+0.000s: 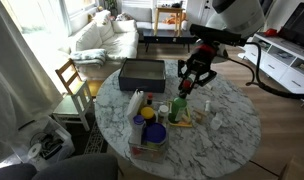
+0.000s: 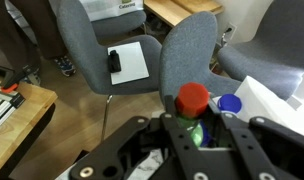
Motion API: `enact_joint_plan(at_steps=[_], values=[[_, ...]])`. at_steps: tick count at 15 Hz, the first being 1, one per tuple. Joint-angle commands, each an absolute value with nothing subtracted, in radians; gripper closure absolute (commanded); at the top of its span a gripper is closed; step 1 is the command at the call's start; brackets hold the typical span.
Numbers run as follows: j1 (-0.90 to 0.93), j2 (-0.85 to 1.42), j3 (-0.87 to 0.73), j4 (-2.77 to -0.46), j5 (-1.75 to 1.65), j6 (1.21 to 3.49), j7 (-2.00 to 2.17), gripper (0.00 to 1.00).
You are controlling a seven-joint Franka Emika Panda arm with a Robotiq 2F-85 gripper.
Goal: Take the block off the green bottle then put the green bottle in the clear box
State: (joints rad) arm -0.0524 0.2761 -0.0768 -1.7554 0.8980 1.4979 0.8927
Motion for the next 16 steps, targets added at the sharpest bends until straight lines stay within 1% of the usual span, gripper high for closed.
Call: enact_joint_plan(at_steps=[1,5,9,16], values=[[-0.055,0.306,-0.08,-1.723,0.973,1.537,0.938,0.92],[-0.048,0.335,-0.077,-1.725,1.021,1.631,0.933,0.92],[-0.039,0.361,-0.079,-1.727,0.997,1.735,0.927,0.92],[-0.033,0.395,-0.074,-1.726,0.956,1.739,0.921,0.92]])
